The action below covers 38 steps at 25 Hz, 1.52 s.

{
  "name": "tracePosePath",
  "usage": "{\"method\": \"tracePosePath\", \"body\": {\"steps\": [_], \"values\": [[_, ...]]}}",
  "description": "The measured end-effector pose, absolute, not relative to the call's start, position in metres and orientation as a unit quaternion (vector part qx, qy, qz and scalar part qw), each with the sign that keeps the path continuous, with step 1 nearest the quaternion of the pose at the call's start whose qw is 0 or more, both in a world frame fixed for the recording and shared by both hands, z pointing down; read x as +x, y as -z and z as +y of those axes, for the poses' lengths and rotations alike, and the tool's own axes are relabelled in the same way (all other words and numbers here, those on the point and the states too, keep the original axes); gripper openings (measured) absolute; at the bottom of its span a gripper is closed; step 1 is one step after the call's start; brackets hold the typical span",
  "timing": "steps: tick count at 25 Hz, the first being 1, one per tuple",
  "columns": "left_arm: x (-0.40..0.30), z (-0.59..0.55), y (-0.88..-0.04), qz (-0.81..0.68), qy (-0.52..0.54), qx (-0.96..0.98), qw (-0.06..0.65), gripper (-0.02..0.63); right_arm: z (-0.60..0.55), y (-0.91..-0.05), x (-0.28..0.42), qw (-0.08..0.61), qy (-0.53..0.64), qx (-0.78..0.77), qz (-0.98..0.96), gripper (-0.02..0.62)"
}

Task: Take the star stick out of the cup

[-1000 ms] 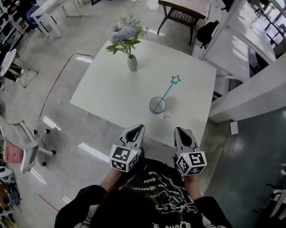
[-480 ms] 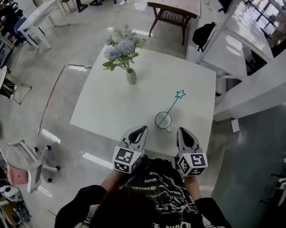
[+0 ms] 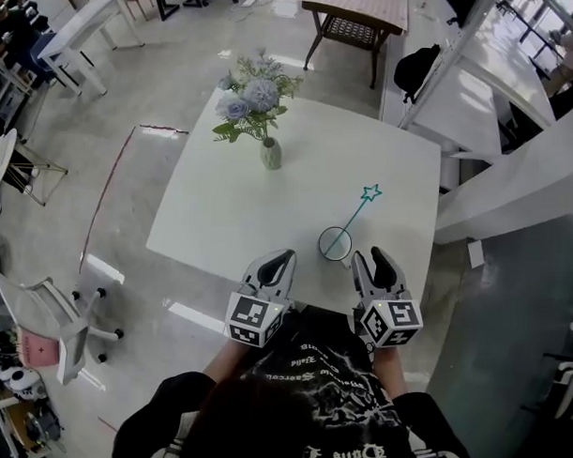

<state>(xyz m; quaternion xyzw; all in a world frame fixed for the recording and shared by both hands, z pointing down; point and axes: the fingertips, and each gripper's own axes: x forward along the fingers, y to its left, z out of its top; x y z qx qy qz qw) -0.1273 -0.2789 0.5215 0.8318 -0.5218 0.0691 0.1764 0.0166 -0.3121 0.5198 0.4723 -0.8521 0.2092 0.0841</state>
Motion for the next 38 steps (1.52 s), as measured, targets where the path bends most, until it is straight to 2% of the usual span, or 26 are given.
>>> {"method": "tracePosePath", "body": {"steps": [4,27,34,38], "values": [[-0.136,-0.274,-0.522,-0.543,-0.070,0.816,0.183,0.020,-0.323,-0.520,0.014,0.091,-0.219,0.453,-0.859,0.201],[-0.160,-0.253,-0.520,-0.633,-0.069,0.747,0.189,0.020,-0.377,-0.537,-0.022,0.123,-0.229,0.363,-0.895,0.198],[-0.167,-0.244,-0.518,-0.649,-0.074,0.734,0.186,0.020,-0.382,-0.542,-0.024,0.121,-0.237,0.360,-0.894,0.156],[-0.168,-0.242,-0.516,-0.653,-0.069,0.730,0.190,0.020,-0.381,-0.539,-0.022,0.116,-0.242,0.365,-0.892,0.072]]}}
